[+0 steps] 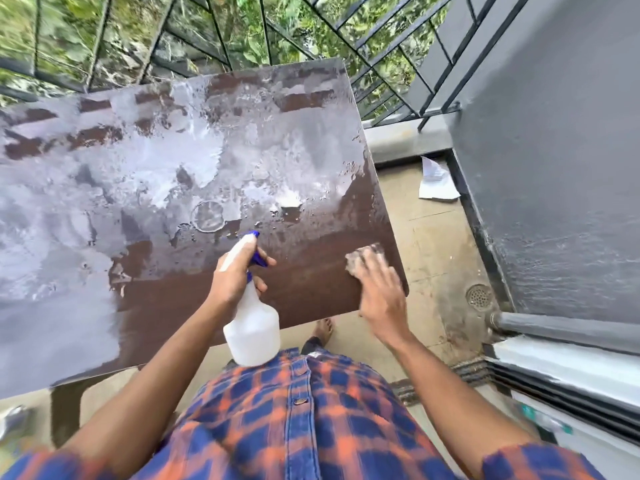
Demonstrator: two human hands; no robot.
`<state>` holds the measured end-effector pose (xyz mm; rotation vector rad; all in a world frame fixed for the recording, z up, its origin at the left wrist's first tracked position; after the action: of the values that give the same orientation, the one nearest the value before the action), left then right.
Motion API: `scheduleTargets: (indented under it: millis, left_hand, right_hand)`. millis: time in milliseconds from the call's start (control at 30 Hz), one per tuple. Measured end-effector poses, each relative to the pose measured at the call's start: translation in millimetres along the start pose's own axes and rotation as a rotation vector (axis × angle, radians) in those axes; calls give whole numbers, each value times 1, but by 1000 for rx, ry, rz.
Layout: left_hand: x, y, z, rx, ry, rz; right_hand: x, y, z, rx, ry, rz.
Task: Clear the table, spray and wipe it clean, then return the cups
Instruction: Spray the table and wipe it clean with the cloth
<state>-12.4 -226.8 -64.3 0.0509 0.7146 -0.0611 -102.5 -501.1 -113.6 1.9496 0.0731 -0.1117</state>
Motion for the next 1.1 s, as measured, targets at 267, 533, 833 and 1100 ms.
scheduleTargets:
  millis: [267, 533, 833, 1100]
  left_hand:
    - [3, -27, 6, -14, 1, 15]
    - [1, -32, 18, -3, -22, 47]
    - [4, -17, 30, 7, -22, 98]
    - [10, 0, 31, -55, -27, 162]
  right_hand:
    - [82, 7, -19, 27, -71, 37]
    - [48, -7, -42, 46, 299, -52]
    - [146, 28, 24, 16, -153, 111]
    - [111, -25, -116, -2, 303, -60]
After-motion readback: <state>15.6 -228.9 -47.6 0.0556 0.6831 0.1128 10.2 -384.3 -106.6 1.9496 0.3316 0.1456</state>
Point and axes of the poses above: each hand's wrist, its own x-axis towards the middle knuckle, its own y-axis out of the back of the hand, z = x × y, the point moved 10 cm from there along x, towards the middle knuckle, and after that the axes turned 5 degrees about y, right-handed, at the moved point
